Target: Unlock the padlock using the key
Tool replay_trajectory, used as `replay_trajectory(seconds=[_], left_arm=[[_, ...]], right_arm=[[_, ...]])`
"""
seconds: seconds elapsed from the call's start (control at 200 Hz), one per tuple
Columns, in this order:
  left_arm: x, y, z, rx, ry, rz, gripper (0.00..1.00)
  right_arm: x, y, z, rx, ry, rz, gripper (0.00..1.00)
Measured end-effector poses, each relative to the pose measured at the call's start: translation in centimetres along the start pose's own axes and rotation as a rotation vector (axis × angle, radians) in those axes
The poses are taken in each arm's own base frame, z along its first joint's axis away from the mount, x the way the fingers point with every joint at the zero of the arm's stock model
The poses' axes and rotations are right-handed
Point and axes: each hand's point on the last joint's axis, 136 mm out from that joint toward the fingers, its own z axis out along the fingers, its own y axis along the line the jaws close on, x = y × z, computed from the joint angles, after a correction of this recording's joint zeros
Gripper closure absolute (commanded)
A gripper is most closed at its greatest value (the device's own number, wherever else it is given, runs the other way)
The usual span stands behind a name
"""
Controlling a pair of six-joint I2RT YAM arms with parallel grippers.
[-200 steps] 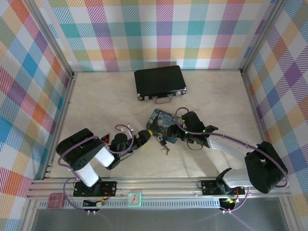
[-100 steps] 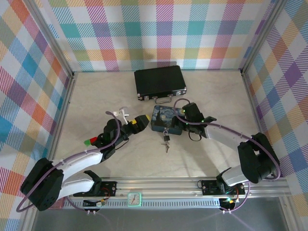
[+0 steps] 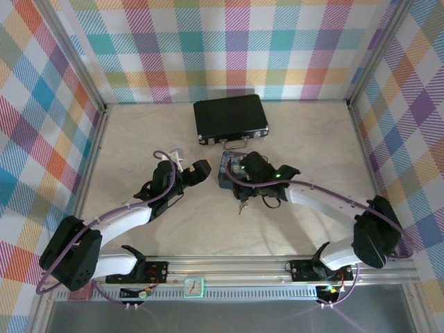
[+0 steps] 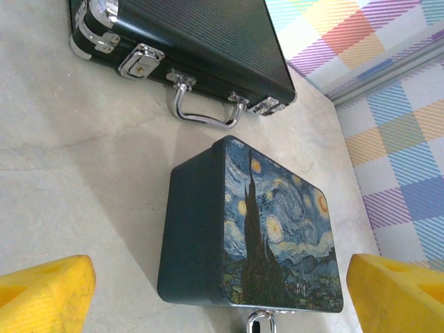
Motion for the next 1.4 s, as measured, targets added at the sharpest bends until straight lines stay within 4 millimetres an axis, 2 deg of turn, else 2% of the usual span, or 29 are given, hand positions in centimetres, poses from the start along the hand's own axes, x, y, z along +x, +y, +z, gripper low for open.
replay_trajectory(seconds=[0.1,0.26,0.545,0.695,0.83,0.895,0.99,1.11,1.21,1.3,1.4], left_arm=[[-0.3,0.0,0.0,0.012,-0.013,-0.005,0.08],[0.0,1.5,-0.4,-0.009,-0.012,-0.022,0.08],[-1.3,1.6,-1.1,-0.006,-0.051,-0.022,0.07],[-1.8,3.2,-0.6,-0.044,-0.054,-0.02,0.07],[-2.4,5.7,0.2,-0.084,-0.046,-0.055,0.08],[-2.7,6.2,0.7,-0.085,-0.039,-0.065,0.08],[-3.5,5.4,1.5,-0.053,-0.034,-0.064,0.12],[-4.9,3.6,2.3,-0.004,-0.038,-0.043,0.12],[-5.8,2.8,3.0,0.014,-0.044,-0.031,0.14],[-5.3,3.0,3.9,0.017,-0.021,-0.034,0.14],[-3.9,3.5,4.8,0.008,0.025,-0.038,0.14]], right_arm=[[2.0,1.2,2.1,0.026,0.085,-0.062,0.24],[4.0,0.4,5.4,0.102,0.186,-0.118,0.29],[3.4,0.2,8.1,0.157,0.181,-0.16,0.4],[3.1,0.0,9.2,0.178,0.159,-0.16,0.47],[3.0,0.3,9.5,0.179,0.135,-0.148,0.57],[3.1,0.5,9.6,0.173,0.123,-0.137,0.62],[3.1,0.6,9.5,0.163,0.105,-0.124,0.66],[3.0,0.2,9.3,0.164,0.071,-0.111,0.71],[3.0,-0.1,8.7,0.159,0.047,-0.12,0.76],[3.1,-0.2,8.5,0.147,0.042,-0.144,0.81],[3.0,-0.1,8.4,0.132,0.038,-0.161,0.83]])
